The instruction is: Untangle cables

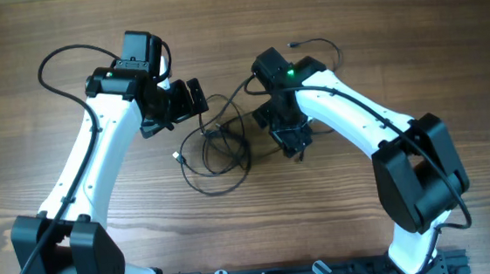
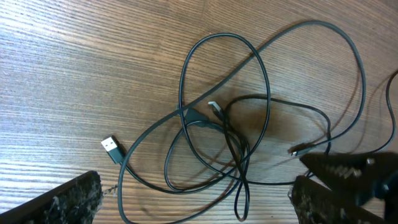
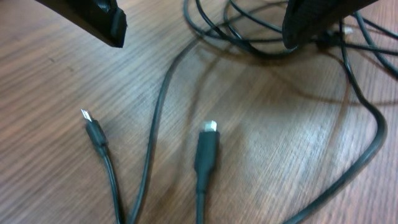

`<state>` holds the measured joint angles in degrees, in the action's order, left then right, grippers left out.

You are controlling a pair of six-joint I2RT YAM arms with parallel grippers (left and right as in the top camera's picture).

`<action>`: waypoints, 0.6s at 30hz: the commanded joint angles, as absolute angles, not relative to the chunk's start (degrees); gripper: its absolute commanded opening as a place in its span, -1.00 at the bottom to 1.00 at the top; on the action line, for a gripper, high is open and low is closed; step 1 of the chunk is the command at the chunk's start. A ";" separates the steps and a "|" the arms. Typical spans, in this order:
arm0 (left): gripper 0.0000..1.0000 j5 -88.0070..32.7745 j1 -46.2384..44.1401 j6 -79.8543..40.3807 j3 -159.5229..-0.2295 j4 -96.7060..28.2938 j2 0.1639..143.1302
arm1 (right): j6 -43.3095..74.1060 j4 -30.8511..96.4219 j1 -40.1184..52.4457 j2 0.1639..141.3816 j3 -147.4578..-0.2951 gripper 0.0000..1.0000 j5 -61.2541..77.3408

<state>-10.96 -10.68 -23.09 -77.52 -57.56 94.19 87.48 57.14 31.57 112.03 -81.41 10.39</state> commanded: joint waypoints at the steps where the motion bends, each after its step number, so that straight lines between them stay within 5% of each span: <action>1: 1.00 -10.41 -10.76 -22.98 -77.56 -57.41 94.30 | 90.65 51.68 31.70 112.20 -75.50 0.64 12.23; 7: 1.00 -10.41 -10.76 -22.98 -77.56 -57.41 94.30 | 90.59 43.27 31.70 112.20 -68.66 0.64 13.89; 18: 1.00 -10.41 -10.76 -22.98 -77.56 -57.41 94.30 | 88.20 41.47 34.39 112.20 -67.75 0.20 7.75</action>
